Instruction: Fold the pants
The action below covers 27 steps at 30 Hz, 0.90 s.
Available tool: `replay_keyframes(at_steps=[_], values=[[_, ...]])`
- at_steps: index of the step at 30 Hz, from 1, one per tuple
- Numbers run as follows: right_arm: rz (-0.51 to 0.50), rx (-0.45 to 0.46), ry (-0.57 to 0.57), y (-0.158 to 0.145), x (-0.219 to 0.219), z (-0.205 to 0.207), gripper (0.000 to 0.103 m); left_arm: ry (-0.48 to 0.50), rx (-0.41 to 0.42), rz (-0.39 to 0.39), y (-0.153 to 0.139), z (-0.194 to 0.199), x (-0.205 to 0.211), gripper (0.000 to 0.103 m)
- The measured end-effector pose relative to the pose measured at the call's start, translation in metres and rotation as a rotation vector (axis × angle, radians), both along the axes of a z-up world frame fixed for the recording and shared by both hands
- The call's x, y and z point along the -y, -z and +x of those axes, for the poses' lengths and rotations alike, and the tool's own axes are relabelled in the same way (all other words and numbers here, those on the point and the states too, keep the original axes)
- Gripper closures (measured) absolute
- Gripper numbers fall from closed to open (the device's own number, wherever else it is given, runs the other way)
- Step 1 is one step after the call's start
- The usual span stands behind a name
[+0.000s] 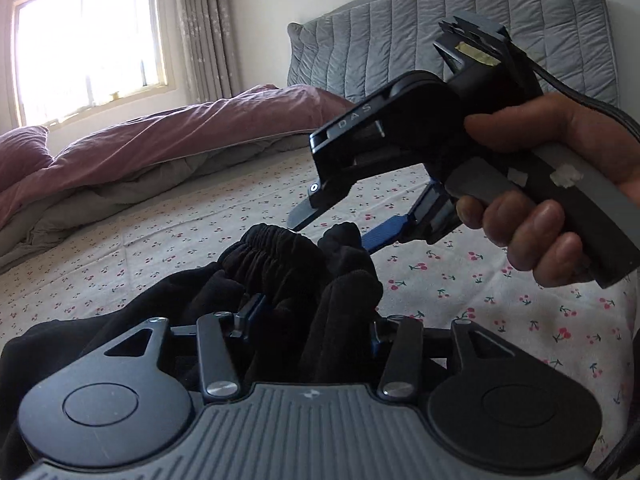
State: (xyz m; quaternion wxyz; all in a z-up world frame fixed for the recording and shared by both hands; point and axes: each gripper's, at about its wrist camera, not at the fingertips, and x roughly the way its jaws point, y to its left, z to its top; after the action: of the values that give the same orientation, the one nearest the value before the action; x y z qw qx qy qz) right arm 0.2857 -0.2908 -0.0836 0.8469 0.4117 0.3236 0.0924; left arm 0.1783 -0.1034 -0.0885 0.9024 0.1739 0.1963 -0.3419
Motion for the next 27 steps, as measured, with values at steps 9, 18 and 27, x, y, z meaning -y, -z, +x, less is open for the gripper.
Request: replay_keyframes(at_steps=[9, 18, 27], values=[[-0.047, 0.032, -0.034, -0.009, -0.003, -0.006, 0.039, 0.156, -0.049, -0.107, -0.028, -0.011, -0.030, 0.038], [-0.270, 0.251, -0.119, -0.048, -0.038, -0.027, 0.039, -0.155, -0.302, -0.413, -0.038, 0.047, -0.124, 0.035], [-0.434, 0.134, -0.281, -0.036, -0.082, -0.021, 0.089, -0.396, -0.549, -0.483, 0.003, 0.089, -0.165, 0.040]])
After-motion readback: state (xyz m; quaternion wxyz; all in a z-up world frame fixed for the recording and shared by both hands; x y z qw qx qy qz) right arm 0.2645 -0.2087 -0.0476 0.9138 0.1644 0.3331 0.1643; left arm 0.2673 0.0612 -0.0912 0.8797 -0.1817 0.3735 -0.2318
